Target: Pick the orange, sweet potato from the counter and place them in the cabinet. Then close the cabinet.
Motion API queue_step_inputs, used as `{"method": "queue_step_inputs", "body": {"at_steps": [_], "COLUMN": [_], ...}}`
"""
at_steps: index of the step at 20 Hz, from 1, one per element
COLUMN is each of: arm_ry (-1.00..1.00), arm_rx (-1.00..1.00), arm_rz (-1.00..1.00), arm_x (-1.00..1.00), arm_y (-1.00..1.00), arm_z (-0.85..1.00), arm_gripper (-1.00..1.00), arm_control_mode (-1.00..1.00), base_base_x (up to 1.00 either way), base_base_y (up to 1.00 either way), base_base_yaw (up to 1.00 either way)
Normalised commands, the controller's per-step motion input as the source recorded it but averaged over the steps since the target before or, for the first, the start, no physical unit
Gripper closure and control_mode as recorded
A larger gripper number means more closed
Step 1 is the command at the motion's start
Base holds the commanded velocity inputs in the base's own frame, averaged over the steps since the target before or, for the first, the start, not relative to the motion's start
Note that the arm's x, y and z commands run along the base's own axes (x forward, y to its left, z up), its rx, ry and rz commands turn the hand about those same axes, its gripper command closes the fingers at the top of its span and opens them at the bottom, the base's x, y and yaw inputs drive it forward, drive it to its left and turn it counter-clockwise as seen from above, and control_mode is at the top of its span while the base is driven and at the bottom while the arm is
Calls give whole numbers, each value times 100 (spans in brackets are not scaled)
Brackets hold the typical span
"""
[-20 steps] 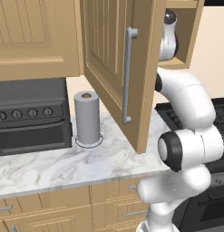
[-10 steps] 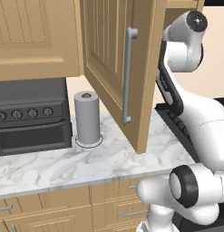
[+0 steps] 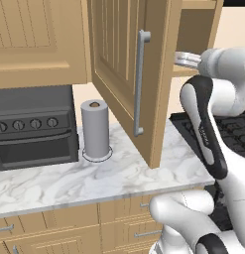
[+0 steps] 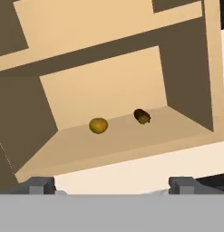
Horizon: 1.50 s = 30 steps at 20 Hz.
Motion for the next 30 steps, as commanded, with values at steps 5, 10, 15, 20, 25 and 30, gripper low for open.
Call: {"method": "queue_step_inputs", "body": {"at_steps": [5, 10, 15, 20, 25, 30], "arm_ry": [0, 0, 13, 12, 0, -12], "arm_rx": [0, 0, -9, -15, -19, -29], "arm_rz": [5, 1, 0, 1, 1, 8], "arm_x": [-100, -100, -100, -100, -100, -99], "arm_y": [1, 11, 64, 88, 88, 81], "arm_z": [32, 37, 17, 0, 0, 0], "arm_gripper": [-100, -100, -100, -100, -100, -100], "arm_control_mode": [-100, -100, -100, -100, -100, -100], "base_base_x": [0, 0, 0, 0, 0, 0], "base_base_y": [0, 0, 0, 0, 0, 0], "base_base_yaw": [0, 0, 0, 0, 0, 0]}}
